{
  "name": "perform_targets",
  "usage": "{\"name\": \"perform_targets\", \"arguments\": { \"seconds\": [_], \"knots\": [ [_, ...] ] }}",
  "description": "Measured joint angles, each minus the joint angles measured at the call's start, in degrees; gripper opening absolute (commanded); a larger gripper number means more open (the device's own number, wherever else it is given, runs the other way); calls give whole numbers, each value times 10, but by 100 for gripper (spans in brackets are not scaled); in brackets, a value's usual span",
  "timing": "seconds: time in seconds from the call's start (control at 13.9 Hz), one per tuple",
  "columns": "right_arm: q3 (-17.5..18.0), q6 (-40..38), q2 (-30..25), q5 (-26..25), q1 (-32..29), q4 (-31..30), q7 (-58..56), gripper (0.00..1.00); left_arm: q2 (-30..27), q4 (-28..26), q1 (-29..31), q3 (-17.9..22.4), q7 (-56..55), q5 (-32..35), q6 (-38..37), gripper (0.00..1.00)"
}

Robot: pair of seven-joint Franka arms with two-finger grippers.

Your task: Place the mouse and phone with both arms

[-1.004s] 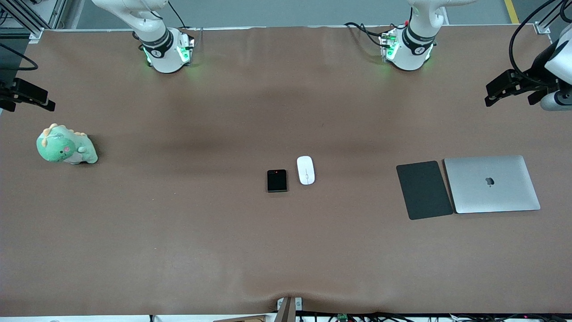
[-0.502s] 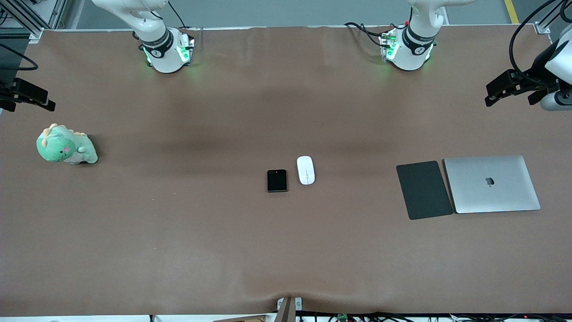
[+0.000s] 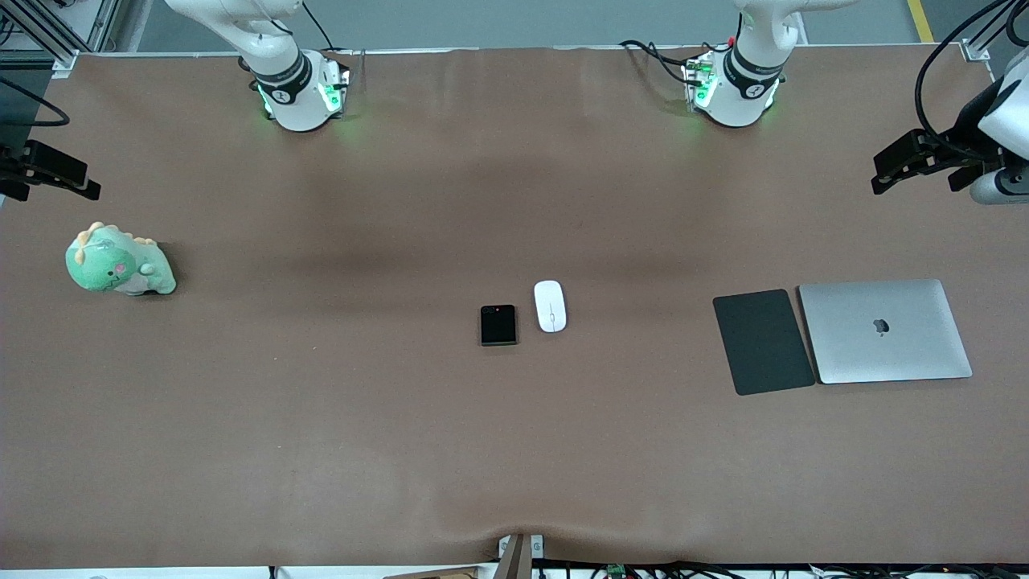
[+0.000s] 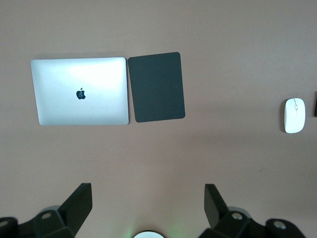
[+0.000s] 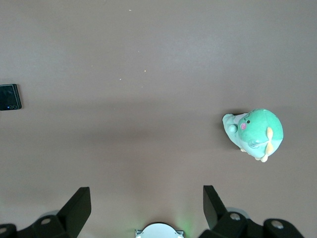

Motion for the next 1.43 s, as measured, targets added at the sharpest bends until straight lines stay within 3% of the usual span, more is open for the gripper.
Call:
{"name": "perform_targets", "arguments": {
  "seconds": [1.0,1.43],
  "knots": [
    [1,0,0,1,0,0,0,100,14,-4,-7,-8,-14,0,3,100],
    [4,0,0,1,0,0,0,100,61,-13,-14,-60,-103,0,59,100]
  ]
}}
